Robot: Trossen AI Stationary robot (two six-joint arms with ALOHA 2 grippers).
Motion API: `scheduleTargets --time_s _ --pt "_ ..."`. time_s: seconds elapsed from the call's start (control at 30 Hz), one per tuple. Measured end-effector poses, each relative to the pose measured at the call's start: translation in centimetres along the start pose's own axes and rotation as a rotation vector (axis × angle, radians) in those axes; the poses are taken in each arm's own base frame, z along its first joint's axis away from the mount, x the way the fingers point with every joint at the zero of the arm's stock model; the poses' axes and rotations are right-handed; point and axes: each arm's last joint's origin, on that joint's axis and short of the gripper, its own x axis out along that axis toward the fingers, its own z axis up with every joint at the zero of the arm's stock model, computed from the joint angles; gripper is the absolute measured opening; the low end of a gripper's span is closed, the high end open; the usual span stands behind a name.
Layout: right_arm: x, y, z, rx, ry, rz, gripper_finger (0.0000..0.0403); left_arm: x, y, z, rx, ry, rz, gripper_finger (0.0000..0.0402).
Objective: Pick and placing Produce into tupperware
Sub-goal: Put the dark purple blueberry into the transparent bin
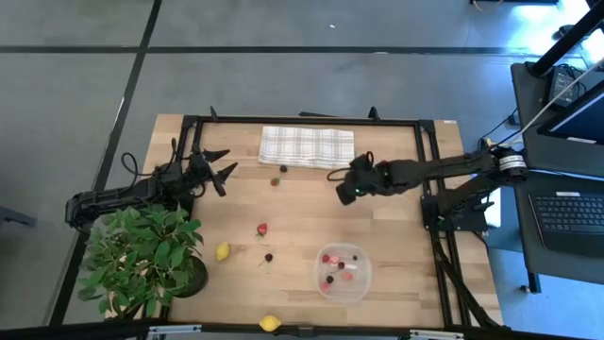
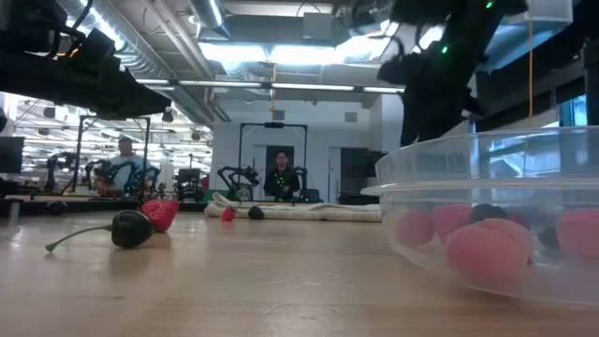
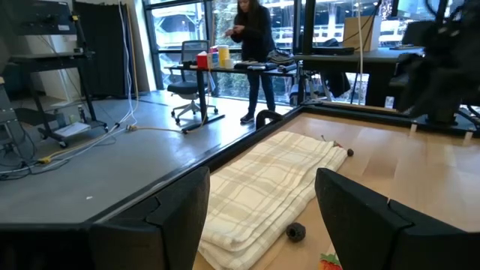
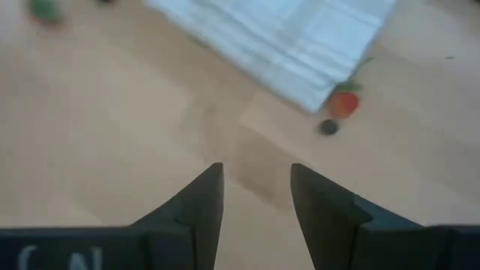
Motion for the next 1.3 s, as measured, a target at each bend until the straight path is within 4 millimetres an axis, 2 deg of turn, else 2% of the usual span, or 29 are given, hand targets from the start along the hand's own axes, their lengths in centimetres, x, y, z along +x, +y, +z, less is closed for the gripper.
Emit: scheduleTargets --time_s 0.1,0.2,0.63,0.93,1.3 --pt "1.5 -0.6 0.3 -0.014 -0.034 -0.085 0.0158 0.0 0.0 0.0 0.001 0.0 0.0 0.0237" --pt "2.8 -1.2 -0.2 -0.039 -0.083 -0.124 0.0158 0.0 0.0 0.0 0.0 0.0 0.0 0.0237" --pt "7.2 -4.4 -5.1 0.057 -0.265 -0.037 0.0158 0.0 0.0 0.0 0.0 0.001 -0.005 0.0237" --pt "8.6 -6.3 -6.6 0.115 -0.322 0.007 0.0158 0.0 0.0 0.0 0.0 0.001 -0.006 0.0237" --pt "9.2 -7.3 -5.7 0.14 -0.32 -0.027 0.0158 0.0 0.0 0.0 -0.003 0.001 -0.007 0.0237"
